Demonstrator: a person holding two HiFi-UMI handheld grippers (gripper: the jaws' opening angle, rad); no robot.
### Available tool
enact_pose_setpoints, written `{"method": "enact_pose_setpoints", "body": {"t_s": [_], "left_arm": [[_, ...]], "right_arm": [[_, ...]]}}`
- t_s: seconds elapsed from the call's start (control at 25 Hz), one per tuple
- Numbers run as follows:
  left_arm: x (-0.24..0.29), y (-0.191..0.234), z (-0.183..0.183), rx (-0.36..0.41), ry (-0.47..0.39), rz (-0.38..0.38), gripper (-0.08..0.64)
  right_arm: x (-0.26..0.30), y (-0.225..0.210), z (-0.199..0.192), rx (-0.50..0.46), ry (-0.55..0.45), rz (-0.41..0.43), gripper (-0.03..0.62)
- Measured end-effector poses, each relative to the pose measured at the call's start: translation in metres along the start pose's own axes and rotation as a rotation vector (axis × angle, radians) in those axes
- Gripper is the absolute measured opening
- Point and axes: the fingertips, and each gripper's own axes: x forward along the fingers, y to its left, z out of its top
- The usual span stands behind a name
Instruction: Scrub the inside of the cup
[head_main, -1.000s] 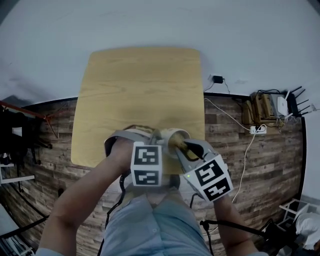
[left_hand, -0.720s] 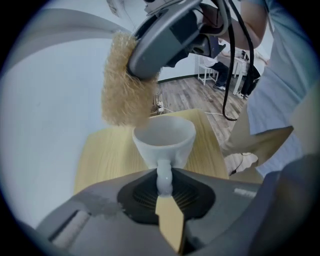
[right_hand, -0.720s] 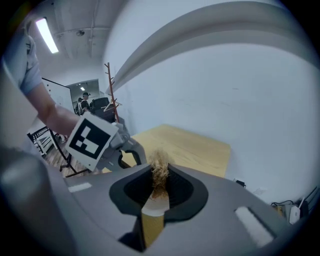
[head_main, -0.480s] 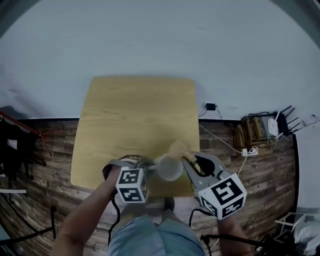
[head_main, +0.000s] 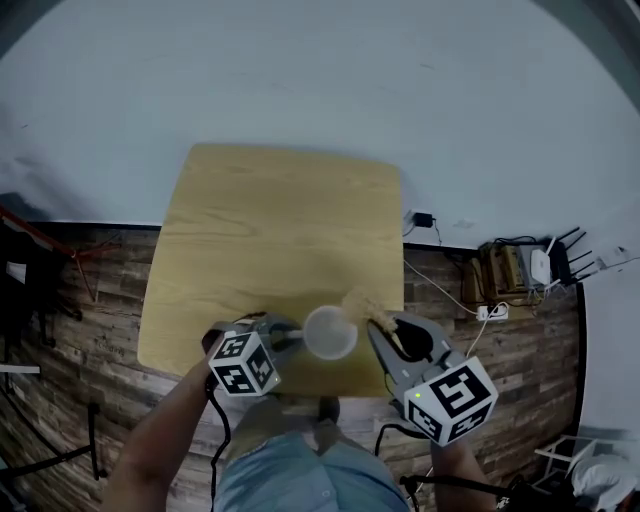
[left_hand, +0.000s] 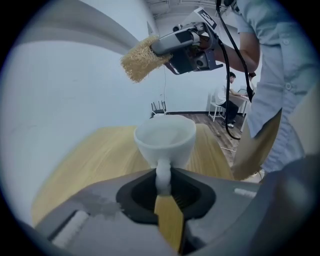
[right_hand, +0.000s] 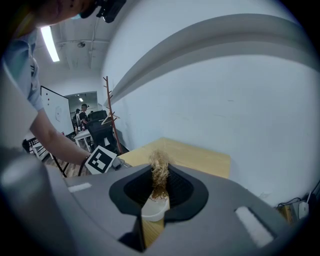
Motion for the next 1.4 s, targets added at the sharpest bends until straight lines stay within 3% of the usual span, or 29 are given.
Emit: {"method": "enact_pose_setpoints", "body": {"t_s": [0.2,0.32,0.48,0.64,0.8,0.88,1.0,1.16,1.4], "left_arm": [[-0.01,-0.003,-0.01,-0.022,0.017,-0.02,0.092],[-0.034,-0.006,-0.022,-0.036,0.031,0.008,0.112],[-0.089,0.009,-0.01,-0.122,-0.035,0.193,0.112],[-0.147,0.038,0.056,-0.269,-0.245,0.443,0.112],[-0.184,0.047,0.128,-0.359,-0.432,0.626,0.09],[-0.197,0.046,0.156,-0.381,-0.469,0.715,0.02],[-0.21,0.041,0.179,-0.415,-0.49,0.842,0.02],[-0.213,0.038,0.188,-0.505,-0.522,0.934,0.02],[-0.216,0.026,0.206,-0.499,-0.557,0.98,0.02]], "right_arm": [[0.004,0.004,0.002,0.01,-0.02,0.006,0.058],[0.002,0.004,0.002,0.023,-0.041,0.015,0.06],[-0.004,0.006,0.004,0.02,-0.088,0.032,0.061],[-0.017,0.009,0.018,-0.005,-0.154,0.035,0.061],[-0.028,0.012,0.039,-0.038,-0.229,0.029,0.061],[-0.033,0.016,0.049,-0.04,-0.268,0.033,0.061],[-0.041,0.023,0.057,-0.045,-0.306,0.046,0.061],[-0.051,0.029,0.062,-0.062,-0.34,0.058,0.061],[-0.061,0.035,0.058,-0.099,-0.345,0.059,0.058]]}}
